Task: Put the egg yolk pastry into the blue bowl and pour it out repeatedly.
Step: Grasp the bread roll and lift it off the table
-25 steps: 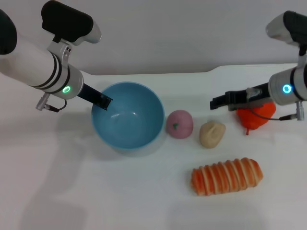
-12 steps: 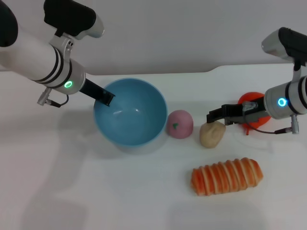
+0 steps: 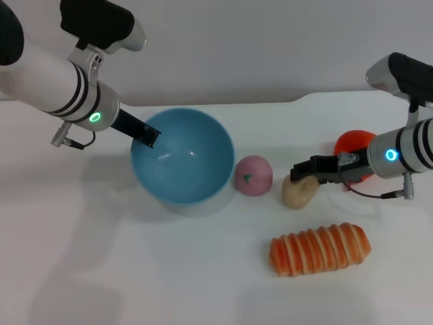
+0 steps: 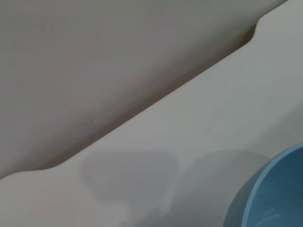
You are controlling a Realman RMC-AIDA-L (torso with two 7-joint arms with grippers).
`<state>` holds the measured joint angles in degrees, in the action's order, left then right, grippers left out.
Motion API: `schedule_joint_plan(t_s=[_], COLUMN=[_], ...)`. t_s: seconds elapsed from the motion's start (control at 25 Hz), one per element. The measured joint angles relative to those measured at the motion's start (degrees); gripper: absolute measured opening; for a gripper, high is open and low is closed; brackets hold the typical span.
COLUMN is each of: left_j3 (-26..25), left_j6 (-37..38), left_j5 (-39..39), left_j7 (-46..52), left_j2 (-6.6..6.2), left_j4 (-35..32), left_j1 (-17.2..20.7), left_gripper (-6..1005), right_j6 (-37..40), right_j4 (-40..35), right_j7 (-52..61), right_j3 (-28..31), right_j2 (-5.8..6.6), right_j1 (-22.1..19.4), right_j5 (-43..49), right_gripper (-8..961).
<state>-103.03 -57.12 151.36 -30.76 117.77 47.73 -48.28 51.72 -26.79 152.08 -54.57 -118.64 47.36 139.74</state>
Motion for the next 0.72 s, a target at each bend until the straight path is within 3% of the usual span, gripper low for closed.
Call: schedule_joint_plan(t_s=[0.56,0.72], left_j3=[0.03,0.14], left_j6=[0.33,0.41], left_j5=[0.08,0.08], left_j7=[-0.1,-0.12], left_j2=[-0.09,-0.09], left_j4=[0.0,0.0], left_j1=[0.23,0.22], left_gripper=[-1,-1], right_j6=[-0.23,0.18], right_j4=[0.03,-0.04], right_j7=[-3.84,-5.85], right_j3=[-0.01,-0.01], right_j2=[-0.11,-0.1], right_j1=[-0.33,-0.2], right_j5=[-1.15,-1.18], right_gripper=[445,302])
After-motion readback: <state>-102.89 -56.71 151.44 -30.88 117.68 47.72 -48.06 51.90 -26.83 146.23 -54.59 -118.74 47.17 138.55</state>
